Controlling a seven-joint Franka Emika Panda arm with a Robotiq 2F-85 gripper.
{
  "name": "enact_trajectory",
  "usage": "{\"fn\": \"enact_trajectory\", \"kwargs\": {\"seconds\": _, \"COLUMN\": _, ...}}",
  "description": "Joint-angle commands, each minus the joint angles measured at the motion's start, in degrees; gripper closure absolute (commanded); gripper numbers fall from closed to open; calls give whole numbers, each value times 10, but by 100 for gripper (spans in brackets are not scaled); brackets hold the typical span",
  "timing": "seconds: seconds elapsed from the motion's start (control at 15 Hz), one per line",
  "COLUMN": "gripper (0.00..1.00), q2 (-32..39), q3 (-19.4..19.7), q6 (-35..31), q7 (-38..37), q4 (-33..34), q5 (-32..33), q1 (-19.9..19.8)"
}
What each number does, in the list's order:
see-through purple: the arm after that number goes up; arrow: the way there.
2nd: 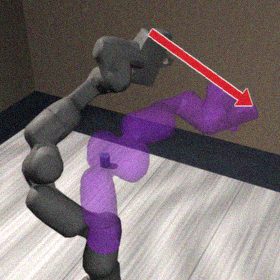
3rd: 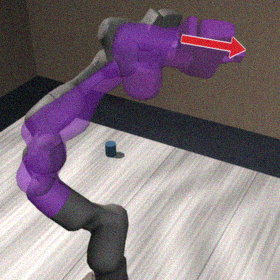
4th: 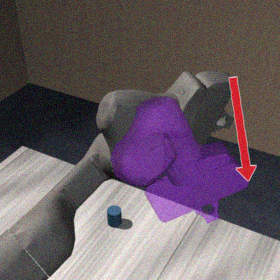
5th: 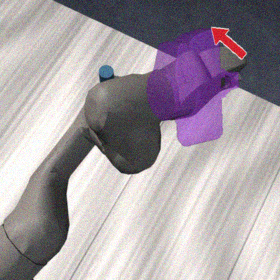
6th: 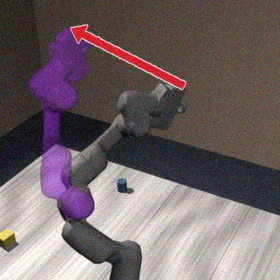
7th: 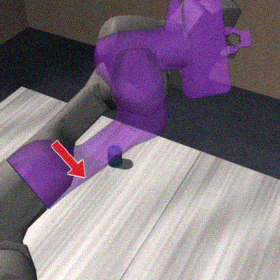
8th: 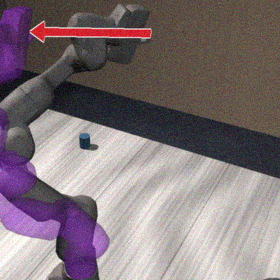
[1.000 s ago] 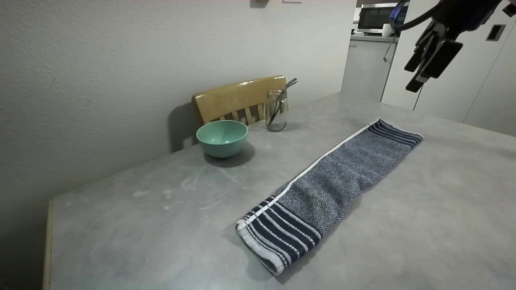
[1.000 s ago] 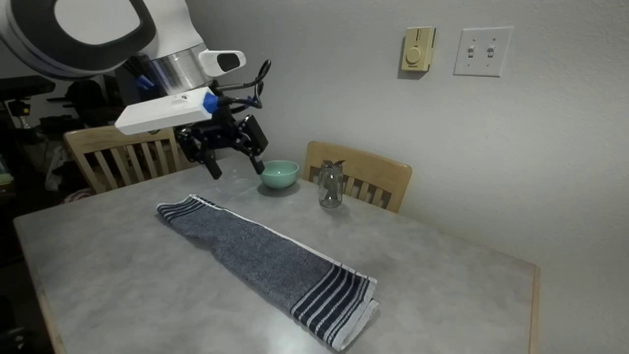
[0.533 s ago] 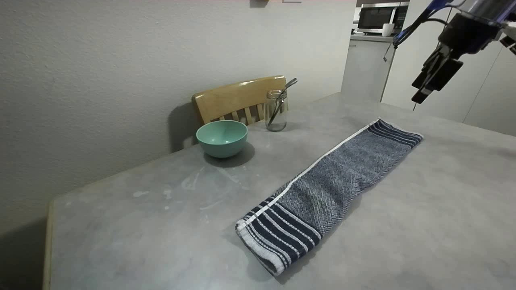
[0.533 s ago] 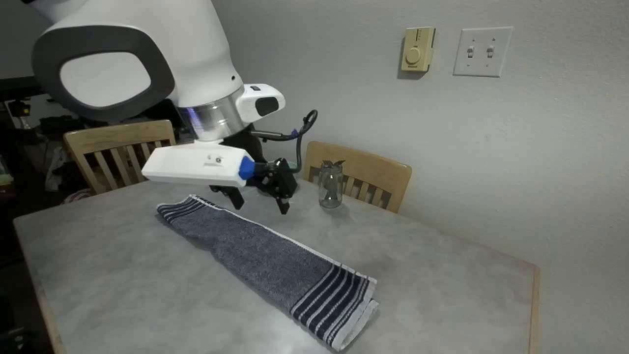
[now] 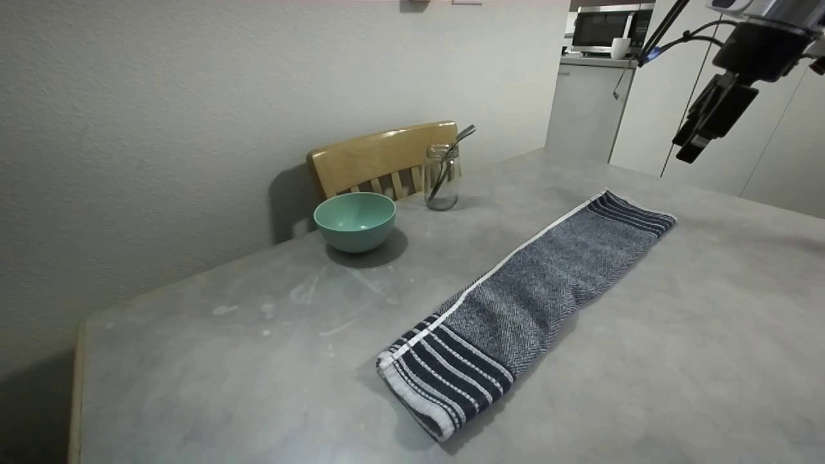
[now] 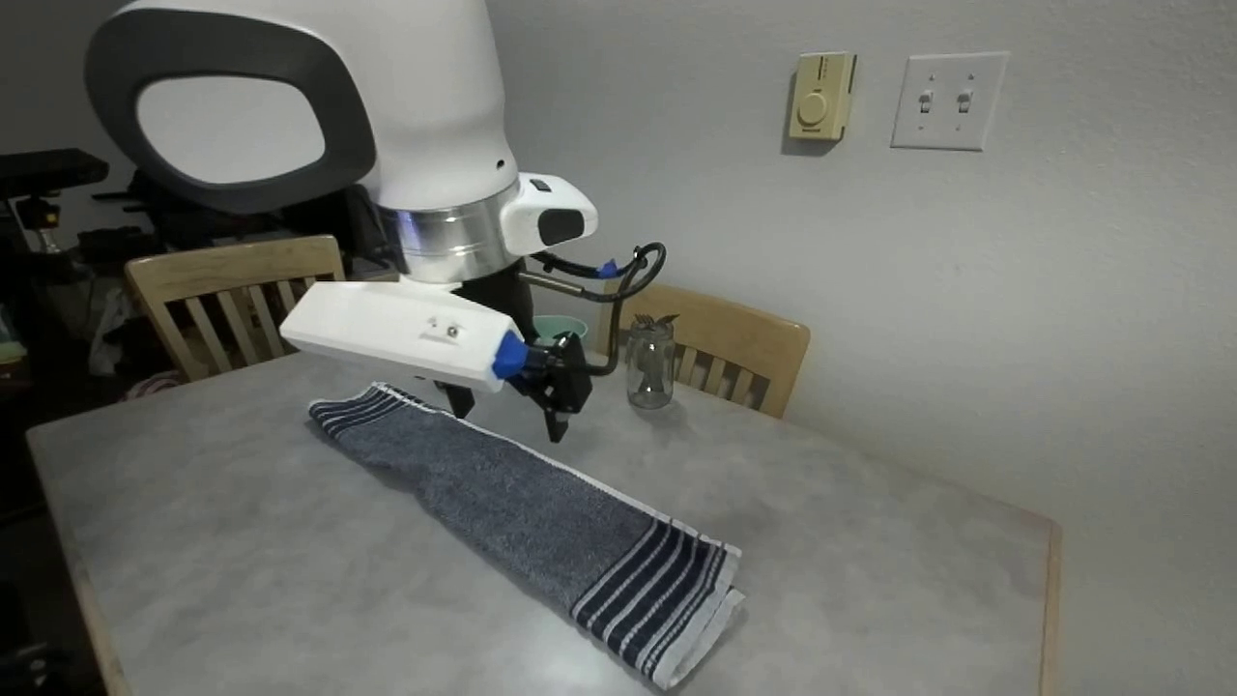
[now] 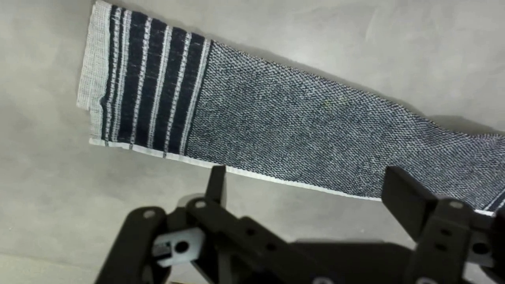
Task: Fold the towel in half
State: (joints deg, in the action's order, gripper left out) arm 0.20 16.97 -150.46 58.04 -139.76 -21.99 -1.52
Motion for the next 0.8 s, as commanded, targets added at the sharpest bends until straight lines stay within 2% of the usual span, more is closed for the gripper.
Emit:
{"fn": "enact_trajectory", "kwargs": {"seconds": 0.0, "gripper": 0, "q2": 18, "q3": -31, "q6": -44, "q7": -21, "q4": 3, "q5": 33, "q1": -36}}
{"fn": "enact_trajectory", "kwargs": {"seconds": 0.13, "gripper": 0, "q2": 45, "q3": -27, "q6": -108, "q7": -58, "q4": 15, "q5": 75, "q1": -55}}
{"fn": "enact_trajectory", "kwargs": {"seconds": 0.2, "gripper": 0, "q2": 59, "q3": 1, "q6": -141, "q7": -71, "q4": 23, "q5": 84, "q1": -42}}
{"fn": "enact_trajectory", "kwargs": {"seconds": 0.33, "gripper": 0, "q2": 92, "q3": 15, "q6": -184, "q7": -75, "q4": 45, "q5": 75, "q1": -54}}
{"fn": "enact_trajectory", "kwargs": {"seconds": 0.4, "gripper": 0, "q2": 114, "q3": 23, "q6": -188, "q7": -77, "q4": 64, "q5": 66, "q1": -60}}
{"fn": "enact_trajectory", "kwargs": {"seconds": 0.47, "gripper": 0, "q2": 141, "q3": 41, "q6": -190, "q7": -104, "q4": 83, "q5": 89, "q1": -60}}
{"fn": "enact_trajectory", "kwargs": {"seconds": 0.6, "gripper": 0, "q2": 187, "q3": 65, "q6": -164, "q7": -138, "q4": 126, "q5": 92, "q1": -60}}
{"fn": "enact_trajectory", "kwargs": {"seconds": 0.73, "gripper": 0, "q2": 208, "q3": -1, "q6": -128, "q7": -71, "q4": 168, "q5": -2, "q1": -121}}
